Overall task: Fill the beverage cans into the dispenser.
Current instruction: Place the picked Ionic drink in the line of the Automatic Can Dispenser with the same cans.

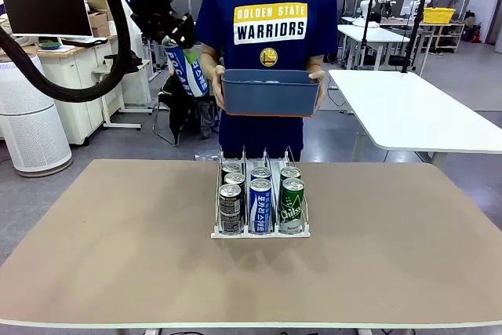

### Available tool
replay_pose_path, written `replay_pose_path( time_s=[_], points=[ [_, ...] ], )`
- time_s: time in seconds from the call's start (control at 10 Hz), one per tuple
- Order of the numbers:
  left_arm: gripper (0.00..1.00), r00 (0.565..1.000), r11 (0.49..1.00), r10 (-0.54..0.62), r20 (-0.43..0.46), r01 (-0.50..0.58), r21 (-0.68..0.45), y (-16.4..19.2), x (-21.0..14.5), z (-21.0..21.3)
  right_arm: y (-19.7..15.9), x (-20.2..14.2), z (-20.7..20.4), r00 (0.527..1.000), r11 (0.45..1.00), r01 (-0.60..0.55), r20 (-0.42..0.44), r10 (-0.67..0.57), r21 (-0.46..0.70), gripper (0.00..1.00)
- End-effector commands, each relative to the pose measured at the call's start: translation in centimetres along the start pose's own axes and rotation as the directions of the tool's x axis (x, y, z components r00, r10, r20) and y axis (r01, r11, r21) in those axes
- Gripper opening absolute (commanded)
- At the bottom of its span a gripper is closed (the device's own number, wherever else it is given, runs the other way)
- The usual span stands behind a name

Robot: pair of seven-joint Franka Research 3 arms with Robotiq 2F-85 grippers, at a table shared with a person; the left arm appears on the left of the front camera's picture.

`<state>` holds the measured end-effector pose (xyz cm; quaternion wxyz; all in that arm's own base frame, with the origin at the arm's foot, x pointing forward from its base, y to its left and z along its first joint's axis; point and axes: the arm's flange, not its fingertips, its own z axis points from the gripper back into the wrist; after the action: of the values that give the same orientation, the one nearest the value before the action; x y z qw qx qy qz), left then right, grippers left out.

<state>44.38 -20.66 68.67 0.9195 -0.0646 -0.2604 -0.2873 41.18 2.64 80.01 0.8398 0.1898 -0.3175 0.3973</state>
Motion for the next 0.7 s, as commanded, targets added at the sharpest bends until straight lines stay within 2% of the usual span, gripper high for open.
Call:
replay_pose_path(
  time_s=[0.0,0.1,0.2,0.3,0.6],
  points=[
    [0.57,0.997,0.999,0.040,-0.059,-0.039,0.021,-2.2,-1.8,0.0,0.1,0.0,0.0,1.000,1.000,-0.002,0.001,0.002,0.000,1.00],
    [0.57,0.996,1.000,0.028,-0.080,-0.026,0.015,-3.0,-2.5,-0.3,0.1,0.0,0.0,1.000,1.000,-0.002,0.001,0.002,0.000,1.00],
    [0.57,0.997,0.996,0.009,-0.077,-0.016,-0.088,-3.2,-2.7,-0.1,0.1,0.0,0.0,1.000,1.000,-0.002,0.001,0.002,0.000,1.00],
    [0.57,0.997,1.000,0.028,-0.069,-0.028,0.001,-2.8,-1.7,-0.6,0.1,0.0,0.0,1.000,1.000,-0.002,0.001,0.002,0.000,1.00],
    [0.57,0.997,1.000,0.028,-0.069,-0.028,0.001,-2.8,-1.7,-0.6,0.1,0.0,0.0,1.000,1.000,-0.002,0.001,0.002,0.000,1.00]
  ],
)
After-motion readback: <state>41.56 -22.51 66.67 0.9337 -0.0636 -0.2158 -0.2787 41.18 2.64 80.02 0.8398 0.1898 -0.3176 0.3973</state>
